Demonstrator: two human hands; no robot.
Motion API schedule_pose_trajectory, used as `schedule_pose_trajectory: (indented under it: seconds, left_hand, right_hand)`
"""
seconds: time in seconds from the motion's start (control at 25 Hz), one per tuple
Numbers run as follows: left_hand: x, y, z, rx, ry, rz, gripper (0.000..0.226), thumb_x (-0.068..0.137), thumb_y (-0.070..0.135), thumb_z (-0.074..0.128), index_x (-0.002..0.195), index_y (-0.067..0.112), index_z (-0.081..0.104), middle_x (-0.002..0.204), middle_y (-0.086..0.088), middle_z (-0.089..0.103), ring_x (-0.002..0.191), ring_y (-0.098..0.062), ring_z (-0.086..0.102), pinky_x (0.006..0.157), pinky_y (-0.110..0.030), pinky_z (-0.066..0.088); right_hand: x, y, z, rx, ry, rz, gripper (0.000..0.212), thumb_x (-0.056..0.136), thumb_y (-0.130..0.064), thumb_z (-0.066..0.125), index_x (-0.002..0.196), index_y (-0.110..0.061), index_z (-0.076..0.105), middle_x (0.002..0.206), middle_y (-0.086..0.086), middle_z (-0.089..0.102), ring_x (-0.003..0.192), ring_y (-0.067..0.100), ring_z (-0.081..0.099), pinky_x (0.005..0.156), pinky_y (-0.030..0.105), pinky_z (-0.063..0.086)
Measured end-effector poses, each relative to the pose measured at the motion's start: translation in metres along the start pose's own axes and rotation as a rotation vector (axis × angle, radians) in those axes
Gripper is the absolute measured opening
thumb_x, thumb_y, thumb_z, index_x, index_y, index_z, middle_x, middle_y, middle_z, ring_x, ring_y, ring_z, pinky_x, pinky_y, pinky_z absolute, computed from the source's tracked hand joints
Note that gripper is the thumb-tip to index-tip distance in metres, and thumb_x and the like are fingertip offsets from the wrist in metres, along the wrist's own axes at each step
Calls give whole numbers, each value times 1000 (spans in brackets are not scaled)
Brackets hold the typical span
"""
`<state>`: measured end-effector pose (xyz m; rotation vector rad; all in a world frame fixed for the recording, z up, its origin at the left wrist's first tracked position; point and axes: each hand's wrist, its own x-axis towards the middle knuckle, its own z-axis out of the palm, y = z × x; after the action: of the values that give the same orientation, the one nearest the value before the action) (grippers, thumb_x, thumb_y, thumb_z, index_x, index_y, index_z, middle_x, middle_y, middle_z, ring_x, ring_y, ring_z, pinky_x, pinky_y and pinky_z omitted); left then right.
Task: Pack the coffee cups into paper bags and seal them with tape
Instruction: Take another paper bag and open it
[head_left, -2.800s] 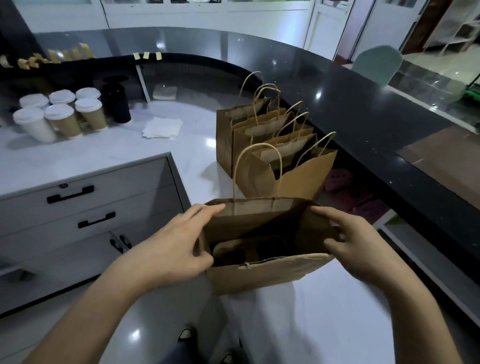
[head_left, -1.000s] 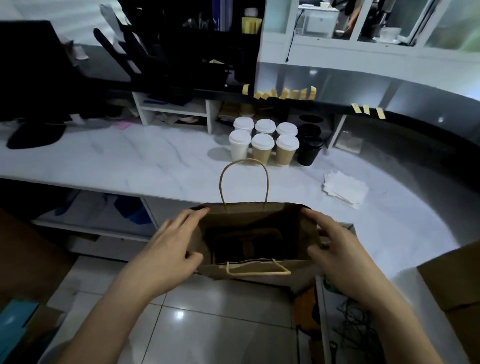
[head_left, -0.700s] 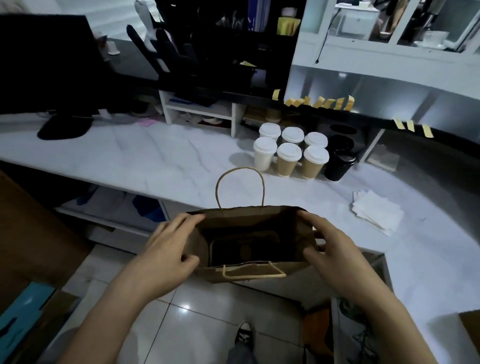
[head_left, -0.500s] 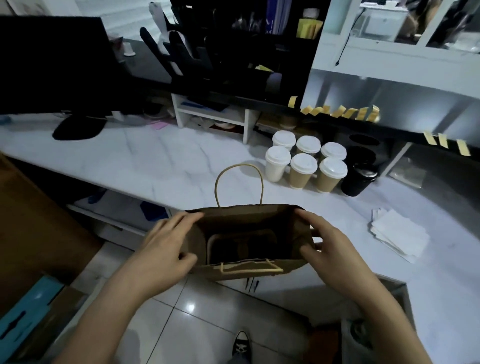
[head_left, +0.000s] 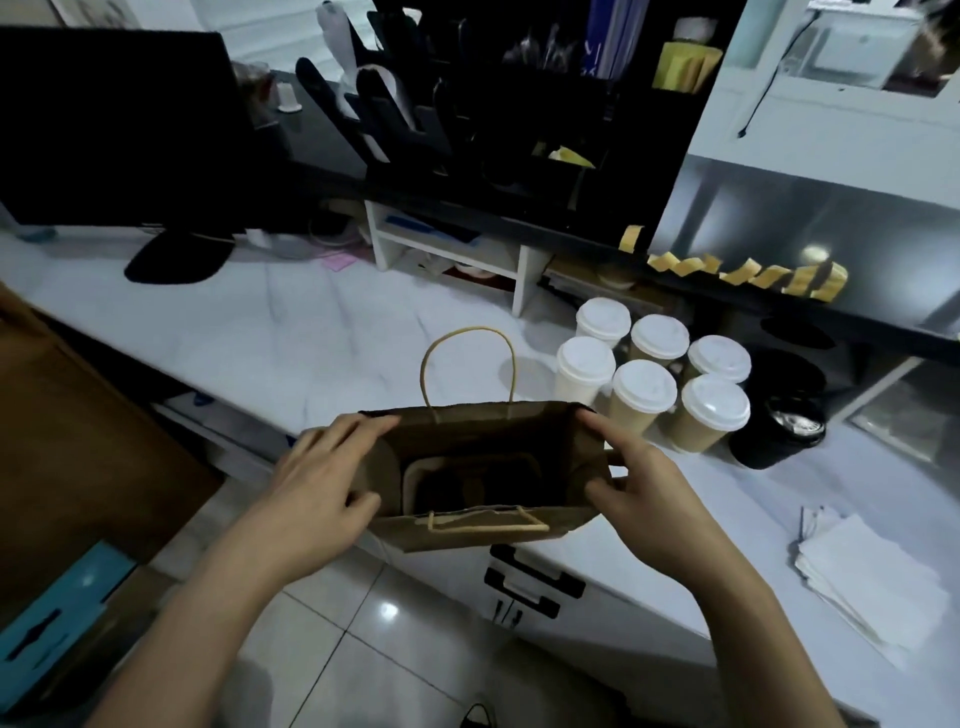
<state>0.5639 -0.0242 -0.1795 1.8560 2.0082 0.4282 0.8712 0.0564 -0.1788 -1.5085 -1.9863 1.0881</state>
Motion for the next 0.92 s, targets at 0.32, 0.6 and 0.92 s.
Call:
schedule_pose_trajectory:
  seconds: [0.32,0.6,0.92]
  left_hand:
    - [48,-36,-1,-20,24,-45,68,97,10,44,153,41,23,154,14,28,132,-17,33,113,-41,32]
    - [131,-70,-22,-20,-7,39,68,97,8,44,154,38,24,158,14,27,135,-19,33,111,-38,33]
    - [228,-102,-47,-71,-90,149,67,97,17,47,154,41,21,159,18,24,137,-15,29,112,-36,32]
  right_hand:
    - [63,-11,18,22,-31,1,67,94,-7,56,149,-43,41,130,-20,57,106,-12,55,76,14,51]
    - [125,-19,32,6,44,68,65,94,-7,57,148,-39,43,129,-16,60,112,5,60,81,15,51]
    - [187,-43,46,-8,157,191,63,96,-4,54,148,-37,44,120,-20,59,104,-4,60,70,12,50]
